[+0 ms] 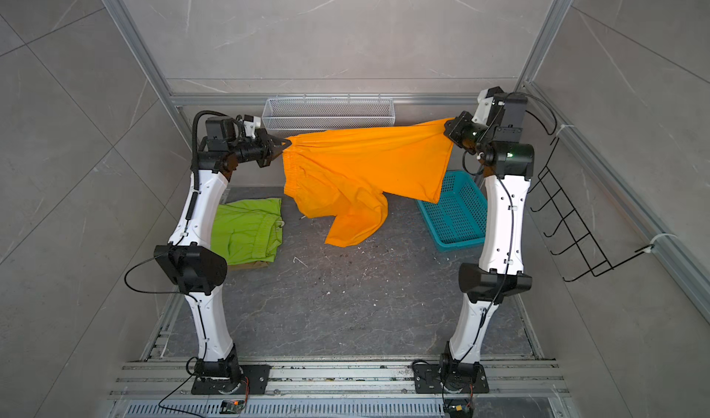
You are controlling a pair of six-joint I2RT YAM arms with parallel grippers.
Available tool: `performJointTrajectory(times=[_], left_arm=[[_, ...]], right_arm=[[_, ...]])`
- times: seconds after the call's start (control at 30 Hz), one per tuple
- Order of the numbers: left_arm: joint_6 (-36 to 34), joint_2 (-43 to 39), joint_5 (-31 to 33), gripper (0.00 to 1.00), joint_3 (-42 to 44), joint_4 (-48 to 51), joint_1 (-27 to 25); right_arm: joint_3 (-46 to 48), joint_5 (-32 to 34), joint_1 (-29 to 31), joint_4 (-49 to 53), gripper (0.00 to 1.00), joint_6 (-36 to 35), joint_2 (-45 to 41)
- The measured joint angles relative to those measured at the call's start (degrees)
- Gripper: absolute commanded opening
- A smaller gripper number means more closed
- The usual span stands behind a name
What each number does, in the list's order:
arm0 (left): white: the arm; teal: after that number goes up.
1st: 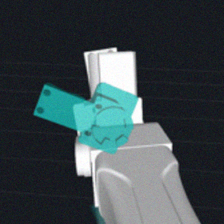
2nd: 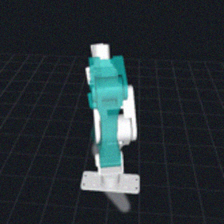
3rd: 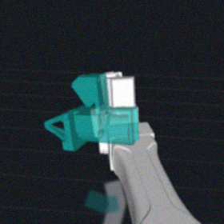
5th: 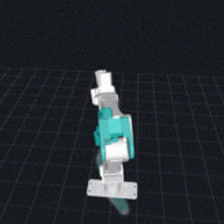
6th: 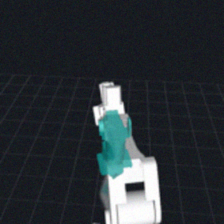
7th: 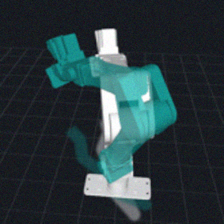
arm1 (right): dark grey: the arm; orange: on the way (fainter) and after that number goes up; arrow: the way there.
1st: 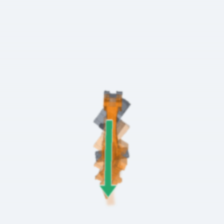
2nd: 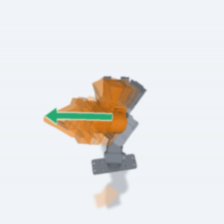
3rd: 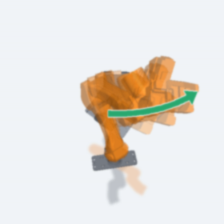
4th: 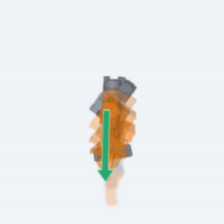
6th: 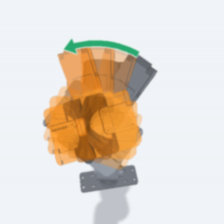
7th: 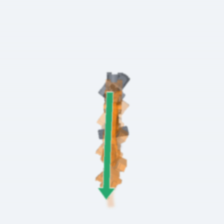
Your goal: Fold and stack the shorts
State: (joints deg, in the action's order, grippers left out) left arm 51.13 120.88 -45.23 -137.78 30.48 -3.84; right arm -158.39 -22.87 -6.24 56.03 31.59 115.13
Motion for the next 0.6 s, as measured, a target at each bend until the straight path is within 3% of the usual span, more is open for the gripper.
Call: performJointTrajectory(times=[0.1, 0.23, 0.3, 0.43, 0.53, 0.57, 0.6], left_arm=[[-1.0, -4.4, 0.0, 0.00, 7.1, -2.4, 0.0], [-4.7, -20.2, 1.2, 0.00, 34.6, -5.4, 0.7], [-7.7, -28.1, 2.6, 0.00, 48.0, -4.6, 1.1], [-11.1, -39.9, 5.4, 0.00, 73.2, -4.3, 1.6], [-11.6, -42.3, 7.0, 0.00, 88.0, -3.8, 2.0], [-11.5, -42.3, 7.5, 0.02, 92.2, -3.9, 2.1], [-11.2, -42.3, 7.8, 0.10, 95.3, -3.8, 2.2]], right_arm=[[10.3, -0.6, -0.3, 0.9, 0.00, -1.4, -5.3], [51.6, -0.8, -0.2, -8.6, 0.00, -1.6, -24.3], [64.8, -1.1, -0.2, -9.9, 0.00, -1.9, -29.2], [85.9, -1.4, 1.0, -15.6, 0.00, -2.3, -31.6], [99.2, -0.9, 2.5, -18.4, 0.00, -2.6, -31.6], [102.2, -0.8, 2.9, -18.8, 0.02, -2.8, -31.6], [104.4, -0.7, 3.1, -19.0, 0.08, -3.0, -31.6]])
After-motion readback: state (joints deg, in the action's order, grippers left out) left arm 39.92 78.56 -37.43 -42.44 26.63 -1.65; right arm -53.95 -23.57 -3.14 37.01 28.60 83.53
